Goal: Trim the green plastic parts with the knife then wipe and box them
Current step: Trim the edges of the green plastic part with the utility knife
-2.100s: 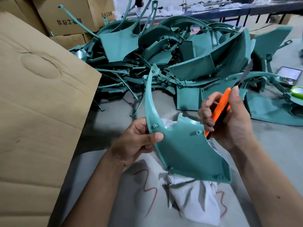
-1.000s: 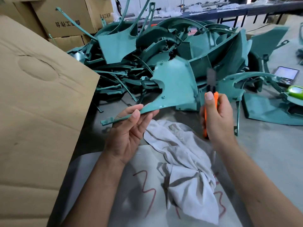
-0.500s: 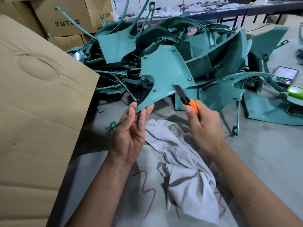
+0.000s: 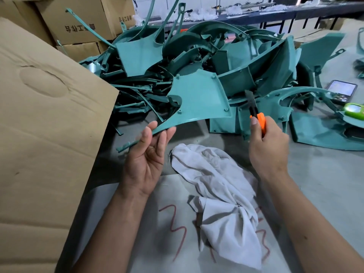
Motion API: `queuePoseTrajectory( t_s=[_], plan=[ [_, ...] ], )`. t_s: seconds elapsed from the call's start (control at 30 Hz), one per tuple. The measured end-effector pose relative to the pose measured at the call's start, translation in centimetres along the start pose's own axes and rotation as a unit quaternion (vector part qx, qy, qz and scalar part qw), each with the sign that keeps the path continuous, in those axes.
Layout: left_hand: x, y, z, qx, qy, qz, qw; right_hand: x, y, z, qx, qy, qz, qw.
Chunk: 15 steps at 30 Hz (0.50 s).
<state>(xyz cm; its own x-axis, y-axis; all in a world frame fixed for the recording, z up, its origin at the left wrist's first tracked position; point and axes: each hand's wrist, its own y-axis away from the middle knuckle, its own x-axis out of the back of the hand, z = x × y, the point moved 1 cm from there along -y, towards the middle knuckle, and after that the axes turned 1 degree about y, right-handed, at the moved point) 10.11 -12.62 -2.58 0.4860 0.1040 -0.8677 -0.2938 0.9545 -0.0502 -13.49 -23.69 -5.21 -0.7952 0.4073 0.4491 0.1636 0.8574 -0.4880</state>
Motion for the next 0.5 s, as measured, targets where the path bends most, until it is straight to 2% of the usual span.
queuePoseTrajectory(
  t_s=[0.07, 0.17, 0.3, 0.4, 0.5],
  plan=[
    [0.2, -0.1, 0.2, -0.017, -0.045, 0.007, 0.999, 0.1, 0.1, -0.5, 0.038, -0.025, -0.017, 0.999],
    [0.2, -0.2, -0.2, -0.041, -0.098, 0.018, 0.994, -0.2, 1.3, -2.2, 0.148, -0.077, -0.122, 0.979],
    [0.0, -0.1, -1.0, -0.056, -0.137, 0.005, 0.989, -1.1, 3.0, -3.7, 0.252, -0.042, -0.18, 0.95],
    [0.0, -0.1, -1.1, -0.052, -0.126, -0.006, 0.991, -1.3, 3.0, -3.5, 0.248, -0.015, -0.19, 0.95],
    [0.1, 0.0, -0.4, -0.047, -0.117, -0.019, 0.992, -0.9, 2.1, -2.5, 0.178, 0.004, -0.15, 0.973]
  ],
)
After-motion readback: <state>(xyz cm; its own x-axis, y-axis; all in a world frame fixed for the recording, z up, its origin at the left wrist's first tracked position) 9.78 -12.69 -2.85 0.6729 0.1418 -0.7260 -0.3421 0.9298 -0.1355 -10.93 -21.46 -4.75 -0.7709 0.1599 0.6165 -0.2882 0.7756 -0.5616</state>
